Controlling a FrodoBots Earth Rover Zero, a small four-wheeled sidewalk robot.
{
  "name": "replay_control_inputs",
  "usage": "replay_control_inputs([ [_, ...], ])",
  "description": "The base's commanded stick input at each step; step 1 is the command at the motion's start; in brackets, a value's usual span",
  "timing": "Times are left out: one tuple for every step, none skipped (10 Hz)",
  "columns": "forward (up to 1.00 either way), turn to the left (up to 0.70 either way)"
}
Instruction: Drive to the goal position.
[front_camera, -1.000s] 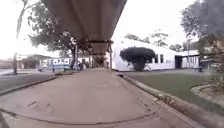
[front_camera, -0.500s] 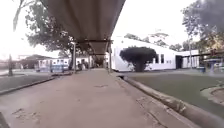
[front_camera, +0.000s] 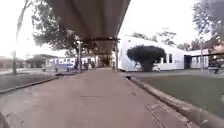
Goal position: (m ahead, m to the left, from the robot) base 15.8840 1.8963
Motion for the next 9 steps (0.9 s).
replay_control_inputs([
  [0.70, 0.00],
  [0.70, 0.00],
  [0.70, 0.00],
  [0.70, 0.00],
  [0.70, 0.00],
  [0.70, 0.00],
  [0.70, 0.00],
  [0.70, 0.00],
  [0.70, 0.00],
])
